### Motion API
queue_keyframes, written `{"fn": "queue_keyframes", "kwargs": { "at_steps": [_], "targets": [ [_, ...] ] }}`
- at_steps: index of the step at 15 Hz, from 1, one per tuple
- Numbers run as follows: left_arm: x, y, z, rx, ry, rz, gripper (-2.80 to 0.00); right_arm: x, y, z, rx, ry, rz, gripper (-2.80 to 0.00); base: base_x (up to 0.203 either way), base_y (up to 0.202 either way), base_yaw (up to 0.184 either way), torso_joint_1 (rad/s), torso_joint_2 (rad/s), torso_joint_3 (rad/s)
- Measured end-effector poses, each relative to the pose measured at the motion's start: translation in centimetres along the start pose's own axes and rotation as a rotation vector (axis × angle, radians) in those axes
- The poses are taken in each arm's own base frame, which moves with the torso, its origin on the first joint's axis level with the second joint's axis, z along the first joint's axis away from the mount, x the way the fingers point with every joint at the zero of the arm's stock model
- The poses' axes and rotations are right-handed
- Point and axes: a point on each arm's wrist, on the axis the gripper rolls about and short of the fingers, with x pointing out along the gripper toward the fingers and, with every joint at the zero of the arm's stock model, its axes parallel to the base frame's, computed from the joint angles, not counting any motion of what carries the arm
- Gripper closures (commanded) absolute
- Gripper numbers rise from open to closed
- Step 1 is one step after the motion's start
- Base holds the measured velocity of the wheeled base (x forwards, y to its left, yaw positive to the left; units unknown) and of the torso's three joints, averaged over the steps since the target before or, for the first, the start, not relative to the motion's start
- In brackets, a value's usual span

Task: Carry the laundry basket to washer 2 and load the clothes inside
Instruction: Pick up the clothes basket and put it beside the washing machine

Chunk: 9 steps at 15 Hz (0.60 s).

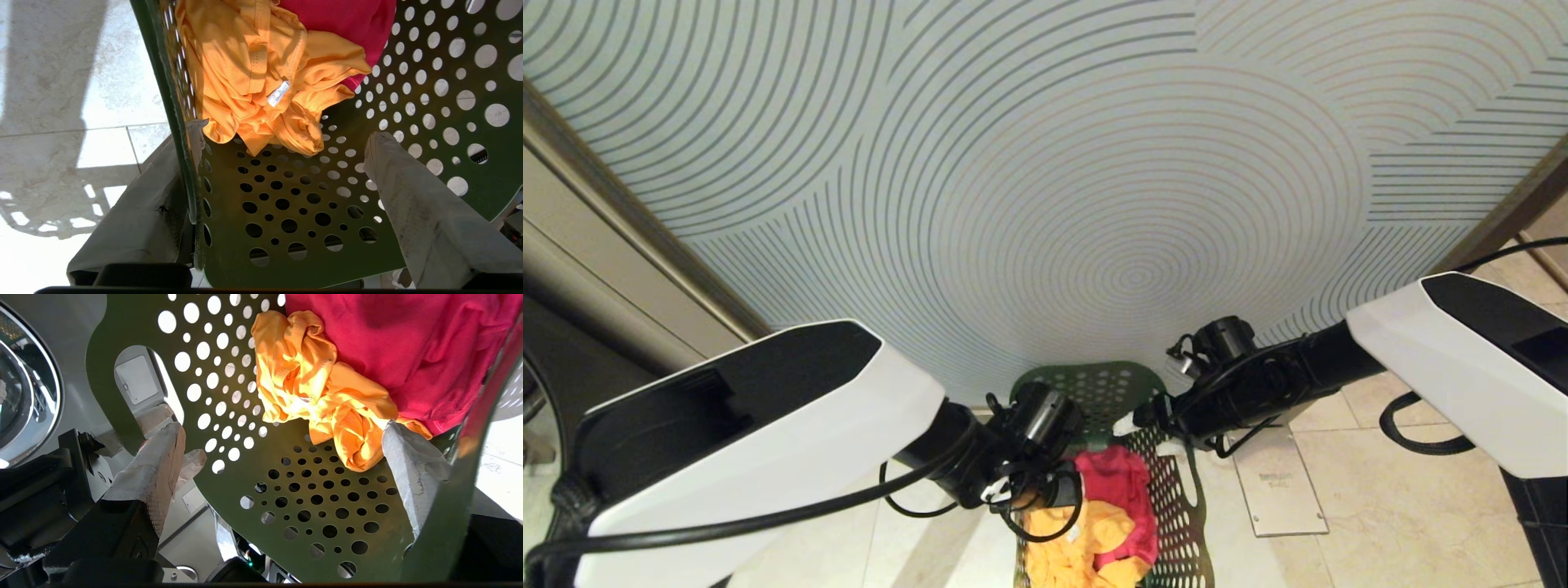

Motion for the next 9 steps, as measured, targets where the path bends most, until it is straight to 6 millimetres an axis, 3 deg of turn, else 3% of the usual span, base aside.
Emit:
{"fn": "queue_keyframes", "kwargs": {
  "at_steps": [9],
  "targets": [
    [-0.58, -0.51, 0.49, -0.023, 0.058, -0.037, -2.8, 0.2, 0.19, -0.03, -0.006, 0.001, -0.001, -2.8, 0.0, 0.0, 0.0, 0.0, 0.0, 0.0]
  ]
}}
